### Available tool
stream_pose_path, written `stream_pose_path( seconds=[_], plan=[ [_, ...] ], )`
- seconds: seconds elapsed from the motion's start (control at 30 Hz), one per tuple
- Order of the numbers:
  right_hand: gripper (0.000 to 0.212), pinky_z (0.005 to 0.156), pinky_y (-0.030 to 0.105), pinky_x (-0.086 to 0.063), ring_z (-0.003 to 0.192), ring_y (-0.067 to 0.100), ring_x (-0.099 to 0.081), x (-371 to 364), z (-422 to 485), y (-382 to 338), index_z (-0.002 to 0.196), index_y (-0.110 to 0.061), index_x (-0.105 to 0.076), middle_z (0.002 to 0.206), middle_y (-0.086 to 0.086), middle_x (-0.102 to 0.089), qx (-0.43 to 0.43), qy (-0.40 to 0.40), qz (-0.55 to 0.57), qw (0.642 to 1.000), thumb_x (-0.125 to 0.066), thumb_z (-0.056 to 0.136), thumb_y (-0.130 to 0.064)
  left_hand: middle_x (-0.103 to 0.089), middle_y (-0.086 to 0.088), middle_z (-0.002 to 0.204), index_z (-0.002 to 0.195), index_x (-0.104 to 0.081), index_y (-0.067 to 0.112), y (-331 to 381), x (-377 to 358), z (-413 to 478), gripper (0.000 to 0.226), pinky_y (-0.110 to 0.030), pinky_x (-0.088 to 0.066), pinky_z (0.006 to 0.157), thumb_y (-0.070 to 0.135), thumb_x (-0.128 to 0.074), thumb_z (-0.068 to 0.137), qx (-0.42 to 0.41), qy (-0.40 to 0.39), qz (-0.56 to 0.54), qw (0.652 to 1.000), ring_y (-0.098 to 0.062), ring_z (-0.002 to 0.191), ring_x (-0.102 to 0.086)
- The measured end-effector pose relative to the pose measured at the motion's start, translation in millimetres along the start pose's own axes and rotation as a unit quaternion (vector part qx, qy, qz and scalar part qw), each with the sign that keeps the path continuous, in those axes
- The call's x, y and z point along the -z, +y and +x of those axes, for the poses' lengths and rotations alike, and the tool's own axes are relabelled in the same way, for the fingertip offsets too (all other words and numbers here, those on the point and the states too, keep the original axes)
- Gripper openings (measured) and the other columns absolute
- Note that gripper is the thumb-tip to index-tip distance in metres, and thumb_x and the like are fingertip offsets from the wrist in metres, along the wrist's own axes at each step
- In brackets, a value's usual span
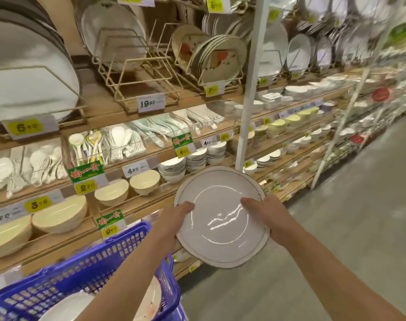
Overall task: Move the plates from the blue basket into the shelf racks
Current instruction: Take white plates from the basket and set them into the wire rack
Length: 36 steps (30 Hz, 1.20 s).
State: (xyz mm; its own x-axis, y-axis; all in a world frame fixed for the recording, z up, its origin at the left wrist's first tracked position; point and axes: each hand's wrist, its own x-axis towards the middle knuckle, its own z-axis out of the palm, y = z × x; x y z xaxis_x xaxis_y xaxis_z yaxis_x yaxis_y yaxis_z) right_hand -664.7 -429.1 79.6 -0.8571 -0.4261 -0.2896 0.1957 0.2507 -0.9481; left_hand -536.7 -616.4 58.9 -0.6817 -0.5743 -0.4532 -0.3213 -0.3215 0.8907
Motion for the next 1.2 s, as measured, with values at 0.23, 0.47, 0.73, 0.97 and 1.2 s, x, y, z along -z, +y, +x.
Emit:
stream_pose_path(
  seconds=[0.23, 0.47, 0.73, 0.97, 1.2],
  plan=[
    [0.029, 0.078, 0.051, -0.058, 0.082, 0.031, -0.072, -14, 68, -58, 0.103, -0.009, -0.067, 0.093, 0.013, -0.073, 0.058, -0.026, -0.051, 0.997, -0.069, 0.082, -0.029, -0.076, -0.01, 0.081, 0.102, -0.066, 0.009, 58, 3, 46, 0.019, -0.033, -0.055, 0.061, 0.021, -0.064, 0.087, -0.077, 0.012, -0.024, 0.997, -0.025, 0.067, -0.072],
    [0.042, 0.074, 0.044, -0.06, 0.083, 0.029, -0.071, -52, 140, -137, 0.108, -0.009, -0.065, 0.093, 0.009, -0.073, 0.133, -0.06, -0.082, 0.986, -0.072, 0.079, -0.04, -0.076, -0.008, 0.083, 0.109, -0.062, 0.012, 125, 24, 88, 0.03, -0.033, -0.056, 0.055, 0.025, -0.069, 0.083, -0.117, 0.08, -0.097, 0.985, -0.026, 0.072, -0.073],
    [0.012, 0.044, 0.019, -0.051, 0.06, 0.007, -0.07, -91, 176, -196, 0.095, -0.018, -0.066, 0.072, -0.006, -0.074, 0.23, -0.164, -0.026, 0.959, -0.069, 0.087, -0.027, -0.076, -0.01, 0.089, 0.108, -0.065, 0.013, 181, 53, 80, 0.038, -0.044, -0.059, 0.067, 0.034, -0.072, 0.077, -0.173, 0.172, -0.079, 0.967, -0.03, 0.079, -0.073],
    [0.01, 0.069, 0.031, -0.06, 0.083, 0.02, -0.074, -91, 196, -251, 0.097, -0.017, -0.071, 0.091, 0.003, -0.076, 0.295, -0.339, -0.059, 0.891, -0.063, 0.091, -0.02, -0.076, -0.002, 0.079, 0.094, -0.07, 0.013, 248, 57, 43, 0.007, -0.033, -0.057, 0.066, 0.015, -0.065, 0.089, -0.32, 0.246, 0.049, 0.914, -0.02, 0.074, -0.073],
    [0.013, 0.075, 0.017, -0.052, 0.086, 0.005, -0.067, -63, 180, -327, 0.097, -0.021, -0.07, 0.093, -0.005, -0.073, 0.535, -0.412, -0.19, 0.713, -0.061, 0.092, -0.014, -0.044, 0.01, 0.044, 0.055, -0.048, 0.012, 329, 16, -15, 0.038, -0.016, -0.028, 0.042, 0.016, -0.063, 0.09, -0.392, 0.265, 0.491, 0.731, -0.005, 0.042, -0.038]
  ],
)
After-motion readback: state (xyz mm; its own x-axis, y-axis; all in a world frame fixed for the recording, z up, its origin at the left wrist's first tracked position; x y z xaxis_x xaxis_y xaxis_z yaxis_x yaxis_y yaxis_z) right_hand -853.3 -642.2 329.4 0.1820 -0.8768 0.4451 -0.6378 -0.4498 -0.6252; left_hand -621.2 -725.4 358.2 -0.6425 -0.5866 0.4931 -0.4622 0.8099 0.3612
